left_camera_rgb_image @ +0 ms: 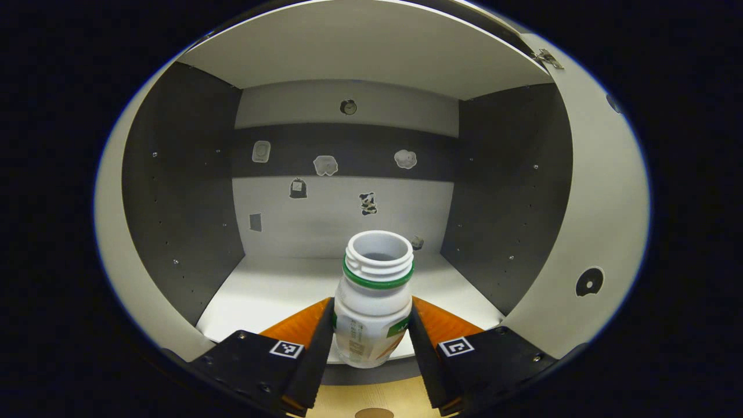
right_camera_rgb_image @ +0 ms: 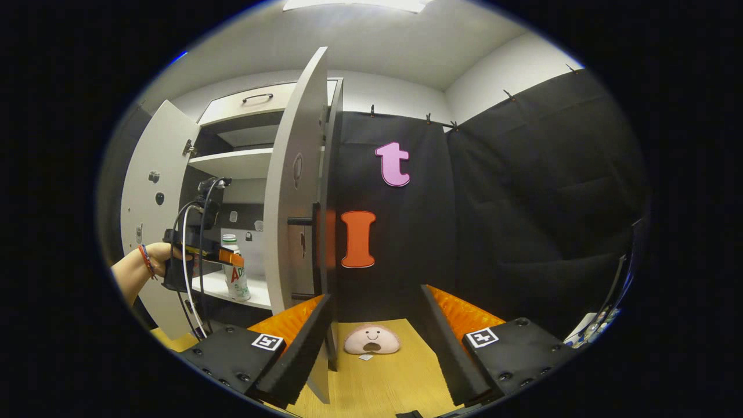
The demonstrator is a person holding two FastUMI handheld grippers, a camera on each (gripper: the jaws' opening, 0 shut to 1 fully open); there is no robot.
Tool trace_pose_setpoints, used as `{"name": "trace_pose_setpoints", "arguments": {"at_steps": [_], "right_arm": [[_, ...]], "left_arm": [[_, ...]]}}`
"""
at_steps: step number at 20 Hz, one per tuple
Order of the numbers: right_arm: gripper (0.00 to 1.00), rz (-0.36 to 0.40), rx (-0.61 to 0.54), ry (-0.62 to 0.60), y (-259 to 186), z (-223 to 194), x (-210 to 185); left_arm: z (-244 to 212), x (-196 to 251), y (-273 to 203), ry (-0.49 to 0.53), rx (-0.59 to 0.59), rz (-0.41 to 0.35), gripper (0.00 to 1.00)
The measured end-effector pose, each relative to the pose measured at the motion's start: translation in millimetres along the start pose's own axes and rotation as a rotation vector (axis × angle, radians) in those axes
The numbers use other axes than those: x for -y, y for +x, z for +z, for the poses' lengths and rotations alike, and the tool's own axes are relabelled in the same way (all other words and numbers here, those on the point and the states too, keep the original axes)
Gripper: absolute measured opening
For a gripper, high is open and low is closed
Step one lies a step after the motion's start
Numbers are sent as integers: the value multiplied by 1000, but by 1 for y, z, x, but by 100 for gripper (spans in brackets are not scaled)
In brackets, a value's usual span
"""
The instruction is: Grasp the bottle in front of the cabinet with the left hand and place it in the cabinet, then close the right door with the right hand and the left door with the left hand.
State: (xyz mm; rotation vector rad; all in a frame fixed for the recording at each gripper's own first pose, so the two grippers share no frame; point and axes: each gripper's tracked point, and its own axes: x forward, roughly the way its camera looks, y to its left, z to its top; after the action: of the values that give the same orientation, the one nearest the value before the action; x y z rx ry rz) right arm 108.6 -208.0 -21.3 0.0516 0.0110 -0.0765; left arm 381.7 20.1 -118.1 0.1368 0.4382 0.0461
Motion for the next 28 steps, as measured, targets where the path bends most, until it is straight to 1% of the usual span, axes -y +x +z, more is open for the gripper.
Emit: {"name": "trace_pose_setpoints", "arguments": {"at_steps": [6, 9, 11, 12, 13, 17, 21, 23, 25, 26, 27, 28], "right_arm": [[98, -19, -26, 19, 7, -10, 12], [98, -24, -29, 7, 7, -13, 14], [98, -23, -30, 5, 8, -14, 12], [98, -23, -31, 2, 9, -14, 11], [98, -22, -30, 0, 9, -15, 11], [98, -12, -36, -6, 13, -19, 13], [98, -46, -36, -5, 16, -20, 27], [98, -73, -30, -19, 17, -20, 36], [98, -106, -14, -35, 17, -21, 47], [100, -126, -10, -37, 19, -22, 54], [98, -140, -18, -37, 21, -26, 61], [94, -151, -29, -37, 24, -29, 66]], "left_arm": [[5, -11, 21, 36, -2, 69, 71], [6, -9, 26, 38, 4, 72, 73], [10, -8, 23, 34, 21, 74, 87], [15, -4, 19, 36, 41, 61, 98], [21, -2, 14, 40, 66, 55, 98], [43, -7, -27, 39, 164, 75, 97], [48, -16, -88, -56, 226, 78, 97], [49, -27, -123, -59, 248, 83, 97], [41, -45, -154, -24, 250, 136, 95], [36, -55, -172, -17, 252, 171, 95], [33, -59, -189, -27, 264, 188, 95], [28, -58, -205, -46, 275, 190, 95]]}}
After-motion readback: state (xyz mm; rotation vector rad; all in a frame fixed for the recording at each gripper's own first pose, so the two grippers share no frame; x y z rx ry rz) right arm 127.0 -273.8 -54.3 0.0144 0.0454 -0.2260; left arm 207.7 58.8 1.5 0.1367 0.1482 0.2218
